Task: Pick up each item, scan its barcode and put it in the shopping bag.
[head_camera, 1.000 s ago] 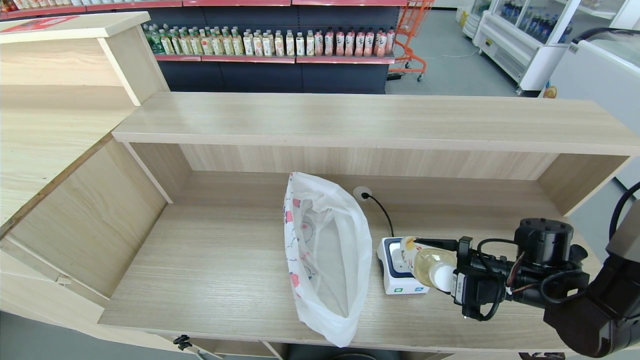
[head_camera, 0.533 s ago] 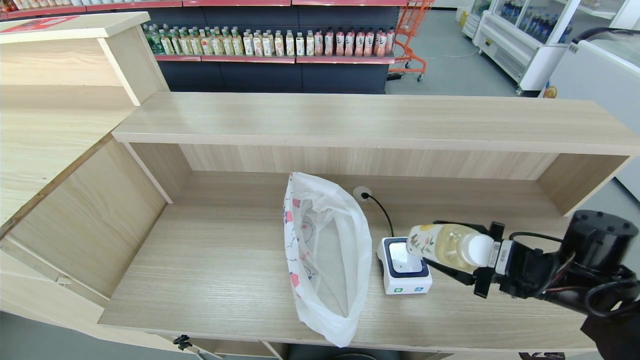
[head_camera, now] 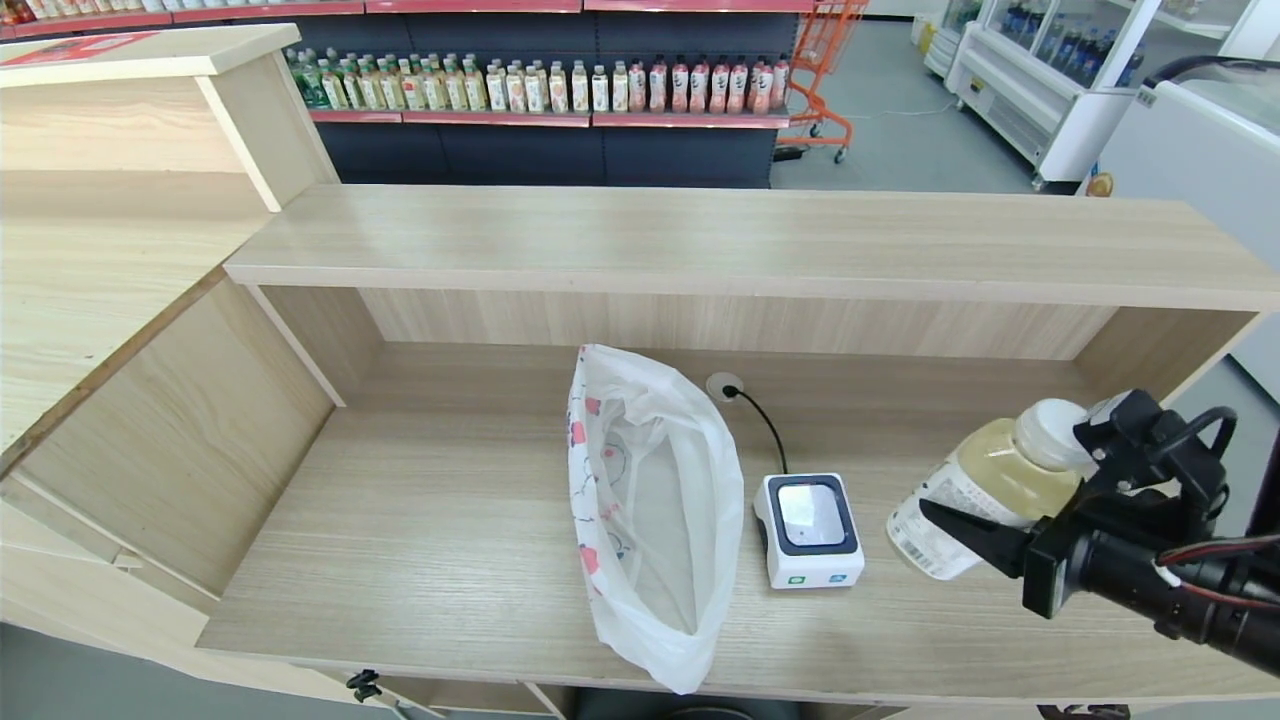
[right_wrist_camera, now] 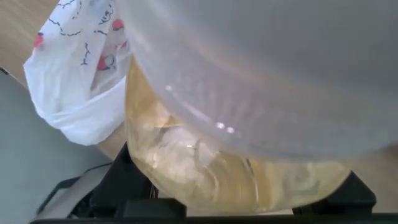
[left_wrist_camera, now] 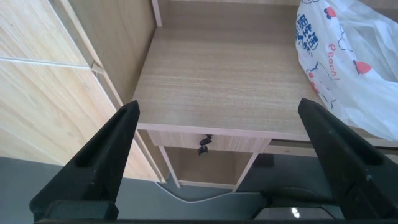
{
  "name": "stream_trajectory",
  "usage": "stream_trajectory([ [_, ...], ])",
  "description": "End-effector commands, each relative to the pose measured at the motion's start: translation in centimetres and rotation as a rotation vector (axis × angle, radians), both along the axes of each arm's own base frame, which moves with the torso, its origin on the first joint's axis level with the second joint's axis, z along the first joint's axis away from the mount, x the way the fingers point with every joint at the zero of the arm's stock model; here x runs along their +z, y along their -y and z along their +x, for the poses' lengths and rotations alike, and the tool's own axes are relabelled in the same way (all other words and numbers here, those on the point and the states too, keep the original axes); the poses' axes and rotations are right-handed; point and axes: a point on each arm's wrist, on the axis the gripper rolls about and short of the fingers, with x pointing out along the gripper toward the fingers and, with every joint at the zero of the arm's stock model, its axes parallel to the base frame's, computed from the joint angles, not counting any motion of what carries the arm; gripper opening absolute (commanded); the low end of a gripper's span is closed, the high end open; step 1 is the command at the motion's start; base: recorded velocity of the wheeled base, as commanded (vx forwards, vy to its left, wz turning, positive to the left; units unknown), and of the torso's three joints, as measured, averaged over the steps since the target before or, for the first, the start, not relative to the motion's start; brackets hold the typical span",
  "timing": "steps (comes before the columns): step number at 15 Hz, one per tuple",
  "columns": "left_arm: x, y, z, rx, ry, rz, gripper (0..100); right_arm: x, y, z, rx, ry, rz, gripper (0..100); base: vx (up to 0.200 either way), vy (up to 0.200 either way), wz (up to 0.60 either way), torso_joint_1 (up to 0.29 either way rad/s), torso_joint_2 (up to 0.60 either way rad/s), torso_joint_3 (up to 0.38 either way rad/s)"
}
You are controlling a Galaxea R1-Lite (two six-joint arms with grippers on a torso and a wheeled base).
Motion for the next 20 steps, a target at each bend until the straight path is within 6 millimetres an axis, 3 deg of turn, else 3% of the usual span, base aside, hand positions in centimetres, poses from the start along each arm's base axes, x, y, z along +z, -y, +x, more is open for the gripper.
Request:
stream_trajectory([
  [1,0.0,0.0,0.0,0.000,0.001,-0.001,100,3.8,-0.2,-2.3,-0.020,0.049,0.116,0,0.000,0.000,0.00,0.000,0.00,0.000],
  [3,0.0,0.0,0.0,0.000,0.001,-0.003,100,5.4,-0.2,-2.5,-0.040,-0.029,0.188,0,0.000,0.200,0.00,0.005,0.00,0.002],
  [6,0.0,0.0,0.0,0.000,-0.001,-0.003,100,5.6,-1.2,-1.3,-0.024,-0.106,0.231,0,0.000,0.067,0.00,-0.004,0.00,0.002],
  [10,0.0,0.0,0.0,0.000,0.001,-0.001,100,2.9,-4.2,1.1,0.047,-0.221,0.182,0,0.000,0.000,0.00,0.000,0.00,0.000],
  [14,0.0,0.0,0.0,0.000,-0.001,-0.001,100,-0.5,-6.1,5.1,0.058,-0.197,0.166,0,0.000,0.000,0.00,0.000,0.00,0.000],
  [20,0.0,0.0,0.0,0.000,0.001,-0.001,100,-5.9,-9.2,8.9,0.127,-0.117,0.124,0,0.000,0.000,0.00,0.000,0.00,0.000],
])
